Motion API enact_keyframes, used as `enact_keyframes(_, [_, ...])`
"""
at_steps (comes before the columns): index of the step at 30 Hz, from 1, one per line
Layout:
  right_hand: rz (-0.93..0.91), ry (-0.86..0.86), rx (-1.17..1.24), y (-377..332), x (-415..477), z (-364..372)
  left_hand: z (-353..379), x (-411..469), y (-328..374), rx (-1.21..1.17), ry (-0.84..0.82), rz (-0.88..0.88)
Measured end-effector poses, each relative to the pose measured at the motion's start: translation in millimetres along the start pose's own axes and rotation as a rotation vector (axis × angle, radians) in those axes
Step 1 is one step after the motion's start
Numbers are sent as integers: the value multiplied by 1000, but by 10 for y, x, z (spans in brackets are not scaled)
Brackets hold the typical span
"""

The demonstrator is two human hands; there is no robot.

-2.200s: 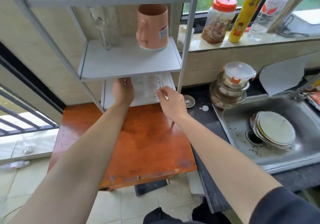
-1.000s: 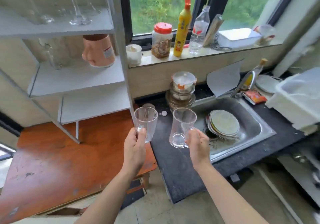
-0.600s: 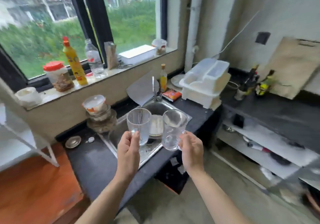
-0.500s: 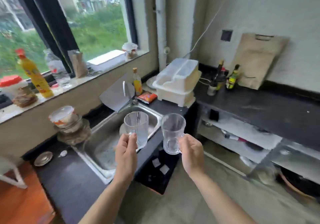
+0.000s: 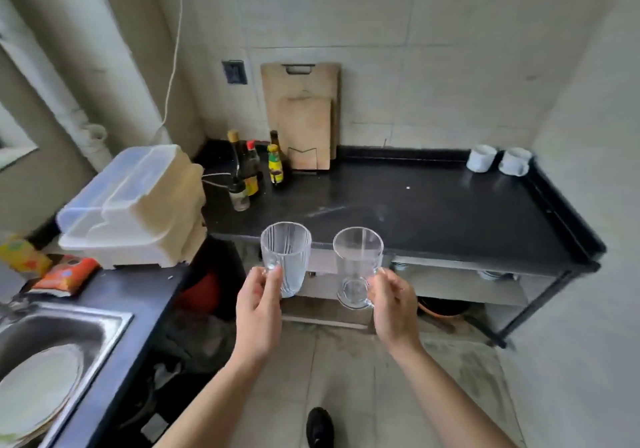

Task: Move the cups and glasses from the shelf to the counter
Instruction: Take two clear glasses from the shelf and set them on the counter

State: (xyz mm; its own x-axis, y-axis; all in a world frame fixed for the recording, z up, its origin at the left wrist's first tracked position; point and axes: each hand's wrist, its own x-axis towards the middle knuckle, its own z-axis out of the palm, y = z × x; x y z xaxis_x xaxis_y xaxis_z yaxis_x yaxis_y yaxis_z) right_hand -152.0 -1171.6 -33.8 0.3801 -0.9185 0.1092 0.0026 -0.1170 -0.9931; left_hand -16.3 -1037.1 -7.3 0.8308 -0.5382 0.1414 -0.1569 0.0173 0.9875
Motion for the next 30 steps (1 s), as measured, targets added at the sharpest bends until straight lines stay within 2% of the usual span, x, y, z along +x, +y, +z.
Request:
enact_keyframes(4, [86, 119, -12, 235, 901, -349, 936, 780, -245, -19, -108, -18])
enact_keyframes(7, [76, 216, -56, 267, 1613, -628, 1680, 1428, -304, -40, -218, -41])
enact_keyframes(16, [98, 511, -120, 123, 3010, -1581, 3488, 2636, -30, -43, -498, -17])
enact_keyframes(22, [156, 567, -66, 501, 3795, -2060, 4407, 2936, -181, -23, -539, -68])
enact_keyframes(30, [276, 433, -12, 1208, 5294, -2791, 5799, 3434, -559, 90, -439, -220])
